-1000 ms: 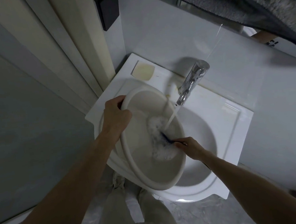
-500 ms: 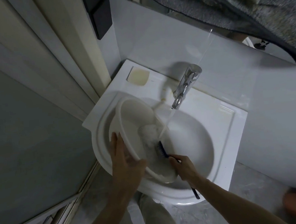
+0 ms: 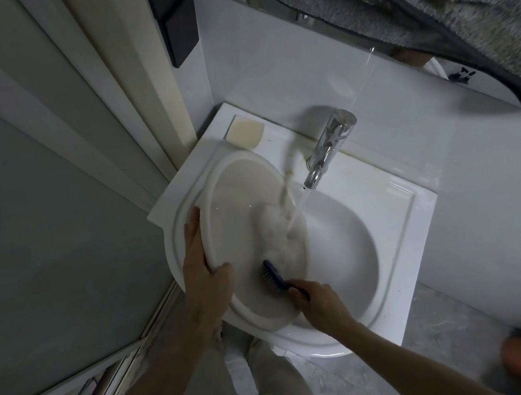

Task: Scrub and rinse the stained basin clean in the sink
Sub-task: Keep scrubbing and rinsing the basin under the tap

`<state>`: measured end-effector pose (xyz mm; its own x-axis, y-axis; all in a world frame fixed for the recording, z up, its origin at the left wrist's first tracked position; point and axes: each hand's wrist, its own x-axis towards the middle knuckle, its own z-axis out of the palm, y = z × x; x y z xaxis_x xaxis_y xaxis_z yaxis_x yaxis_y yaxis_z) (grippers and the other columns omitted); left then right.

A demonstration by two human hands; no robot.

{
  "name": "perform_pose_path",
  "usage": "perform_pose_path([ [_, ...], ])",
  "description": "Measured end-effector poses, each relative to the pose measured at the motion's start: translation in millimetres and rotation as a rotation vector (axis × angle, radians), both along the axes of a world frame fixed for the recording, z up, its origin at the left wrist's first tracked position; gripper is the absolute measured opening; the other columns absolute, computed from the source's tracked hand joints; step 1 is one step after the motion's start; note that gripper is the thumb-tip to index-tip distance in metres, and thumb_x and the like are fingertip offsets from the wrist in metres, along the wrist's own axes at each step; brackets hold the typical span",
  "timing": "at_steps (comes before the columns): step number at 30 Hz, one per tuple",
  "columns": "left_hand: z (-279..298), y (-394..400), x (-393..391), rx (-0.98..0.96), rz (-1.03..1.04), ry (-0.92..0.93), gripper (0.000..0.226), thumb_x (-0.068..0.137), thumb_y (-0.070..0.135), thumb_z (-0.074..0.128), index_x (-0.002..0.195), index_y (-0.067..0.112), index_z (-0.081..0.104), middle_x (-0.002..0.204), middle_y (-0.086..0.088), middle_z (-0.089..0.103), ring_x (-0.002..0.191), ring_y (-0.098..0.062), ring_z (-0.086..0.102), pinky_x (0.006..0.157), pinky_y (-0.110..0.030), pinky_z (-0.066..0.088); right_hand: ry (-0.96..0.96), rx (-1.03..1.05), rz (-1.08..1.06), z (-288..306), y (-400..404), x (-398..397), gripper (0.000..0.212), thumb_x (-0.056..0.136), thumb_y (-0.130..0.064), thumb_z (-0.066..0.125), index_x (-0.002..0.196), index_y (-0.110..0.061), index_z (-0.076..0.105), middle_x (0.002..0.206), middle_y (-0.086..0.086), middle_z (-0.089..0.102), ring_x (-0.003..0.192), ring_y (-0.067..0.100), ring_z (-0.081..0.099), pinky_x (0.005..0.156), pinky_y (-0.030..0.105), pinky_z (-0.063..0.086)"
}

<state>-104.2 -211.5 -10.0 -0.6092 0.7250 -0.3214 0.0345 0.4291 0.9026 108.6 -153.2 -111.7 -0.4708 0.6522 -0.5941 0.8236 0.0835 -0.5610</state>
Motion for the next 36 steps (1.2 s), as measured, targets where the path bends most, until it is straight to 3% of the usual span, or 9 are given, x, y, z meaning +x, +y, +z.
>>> perform_pose_path([
  [4, 7.9, 14.1, -5.1, 0.026, -0.094, 0.022, 0.093, 0.066, -0.002, 0.051, 0.153, 0.028, 0.039, 0.153, 0.004, 0.044, 0.14, -0.019, 0.042, 0.107, -0.054, 0.046, -0.251, 0.328, 0.358, 0.5, 41.2, 3.9, 0.041, 0.104, -0.035, 0.037, 0.144, -0.042, 0.038, 0.098, 0.002, 0.059, 0.071, 0.022, 0.058, 0.062, 0.028, 0.039],
  [7, 8.3, 22.3, -10.8, 0.046, -0.091, 0.038, 0.092, 0.063, -0.001, 0.049, 0.15, 0.028, 0.043, 0.148, 0.007, 0.049, 0.136, -0.015, 0.047, 0.103, -0.051, 0.05, -0.405, 0.5, 0.428, -7.6, 75.4, 7.9, 0.051, 0.099, -0.027, 0.046, 0.145, -0.041, 0.031, 0.092, 0.003, 0.051, 0.058, 0.029, 0.055, 0.055, 0.036, 0.047],
  [9, 8.5, 26.1, -13.7, 0.066, -0.069, 0.047, 0.091, 0.063, -0.004, 0.048, 0.148, 0.028, 0.047, 0.146, 0.008, 0.052, 0.135, -0.014, 0.048, 0.103, -0.05, 0.051, -0.371, 0.486, 0.479, -8.2, 81.2, 7.4, 0.053, 0.1, -0.025, 0.044, 0.147, -0.043, 0.028, 0.085, 0.002, 0.047, 0.056, 0.03, 0.052, 0.053, 0.036, 0.044],
  [13, 16.6, 35.8, -9.9, 0.094, -0.008, 0.017, 0.082, 0.069, -0.013, 0.049, 0.142, 0.023, 0.056, 0.139, 0.009, 0.06, 0.129, -0.009, 0.053, 0.103, -0.042, 0.053, -0.221, 0.33, 0.71, 5.5, 80.5, 1.2, 0.044, 0.105, -0.036, 0.032, 0.145, -0.054, 0.028, 0.098, 0.005, 0.06, 0.08, 0.03, 0.063, 0.064, 0.036, 0.045],
  [17, 19.5, 39.8, -9.4, 0.093, 0.068, -0.011, 0.079, 0.07, -0.018, 0.049, 0.134, 0.026, 0.064, 0.128, 0.008, 0.068, 0.116, -0.007, 0.062, 0.093, -0.039, 0.058, -0.329, 0.472, 0.586, 0.5, 101.9, -6.6, 0.046, 0.104, -0.032, 0.033, 0.148, -0.044, 0.03, 0.096, 0.007, 0.057, 0.074, 0.034, 0.063, 0.058, 0.034, 0.041],
  [21, 23.7, 45.1, -9.9, 0.103, 0.102, -0.023, 0.075, 0.071, -0.018, 0.049, 0.128, 0.027, 0.069, 0.114, 0.007, 0.073, 0.101, -0.002, 0.067, 0.082, -0.029, 0.06, -0.224, 0.244, 0.702, 6.0, 91.8, -9.6, 0.041, 0.104, -0.034, 0.037, 0.142, -0.047, 0.041, 0.109, 0.005, 0.064, 0.092, 0.029, 0.065, 0.07, 0.033, 0.048],
  [26, 27.2, 45.6, -10.5, 0.103, 0.104, -0.032, 0.074, 0.071, -0.019, 0.047, 0.128, 0.024, 0.069, 0.112, 0.006, 0.074, 0.095, 0.002, 0.068, 0.077, -0.023, 0.06, -0.299, 0.501, 0.56, -4.6, 107.5, -9.2, 0.042, 0.104, -0.033, 0.032, 0.144, -0.043, 0.039, 0.089, 0.002, 0.054, 0.064, 0.028, 0.055, 0.058, 0.032, 0.042],
  [30, 30.4, 48.1, -9.9, 0.107, 0.092, -0.047, 0.072, 0.072, -0.02, 0.046, 0.125, 0.025, 0.07, 0.113, 0.014, 0.072, 0.1, 0.007, 0.066, 0.082, -0.022, 0.059, -0.22, 0.294, 0.725, -5.4, 94.2, 0.9, 0.041, 0.102, -0.034, 0.037, 0.141, -0.048, 0.044, 0.106, 0.001, 0.065, 0.087, 0.026, 0.065, 0.07, 0.033, 0.051],
  [36, 26.6, 48.1, -10.4, 0.097, 0.089, -0.036, 0.073, 0.071, -0.02, 0.047, 0.121, 0.028, 0.07, 0.108, 0.006, 0.074, 0.09, -0.001, 0.069, 0.073, -0.027, 0.061, -0.266, 0.563, 0.529, -5.9, 128.5, -20.5, 0.04, 0.103, -0.035, 0.034, 0.139, -0.043, 0.049, 0.098, 0.004, 0.059, 0.077, 0.03, 0.064, 0.061, 0.031, 0.036],
])
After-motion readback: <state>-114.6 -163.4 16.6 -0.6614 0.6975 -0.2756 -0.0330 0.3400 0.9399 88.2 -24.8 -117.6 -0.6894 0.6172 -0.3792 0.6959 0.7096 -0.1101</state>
